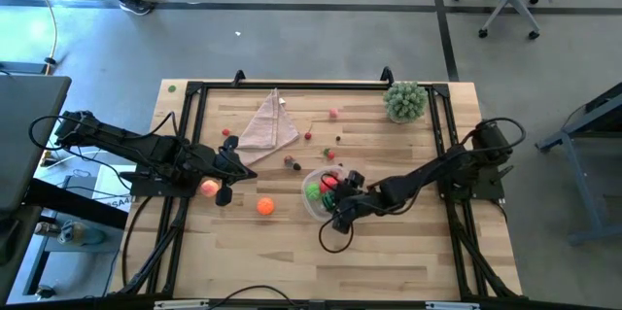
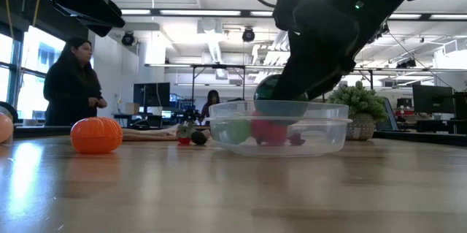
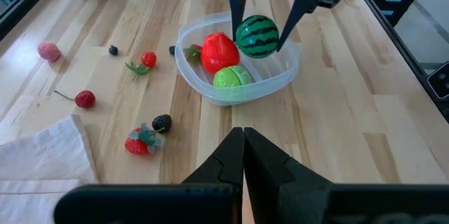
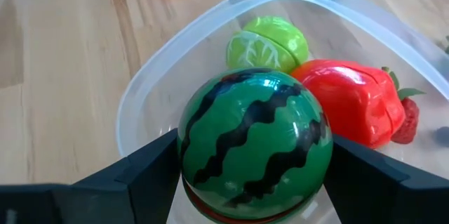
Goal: Pick and placing Produce into tupperware
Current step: Put the green watermelon into the transparent bin
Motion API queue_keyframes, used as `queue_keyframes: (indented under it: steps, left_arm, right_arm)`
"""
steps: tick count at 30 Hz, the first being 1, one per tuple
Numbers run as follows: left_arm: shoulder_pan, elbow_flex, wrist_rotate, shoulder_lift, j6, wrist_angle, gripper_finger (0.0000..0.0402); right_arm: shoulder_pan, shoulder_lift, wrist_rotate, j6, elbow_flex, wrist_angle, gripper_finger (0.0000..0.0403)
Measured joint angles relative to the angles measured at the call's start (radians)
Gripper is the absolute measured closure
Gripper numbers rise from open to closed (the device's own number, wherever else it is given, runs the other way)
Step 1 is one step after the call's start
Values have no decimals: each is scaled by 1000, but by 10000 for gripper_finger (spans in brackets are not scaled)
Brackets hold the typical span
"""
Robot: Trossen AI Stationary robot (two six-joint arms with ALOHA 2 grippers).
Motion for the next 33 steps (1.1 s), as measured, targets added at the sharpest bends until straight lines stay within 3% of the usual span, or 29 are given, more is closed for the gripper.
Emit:
queue_keyframes:
  steps: [33]
  left_arm:
    - [0,0,0,0,0,0,401]
  right_arm:
    - [1,3,37,54,0,5,109]
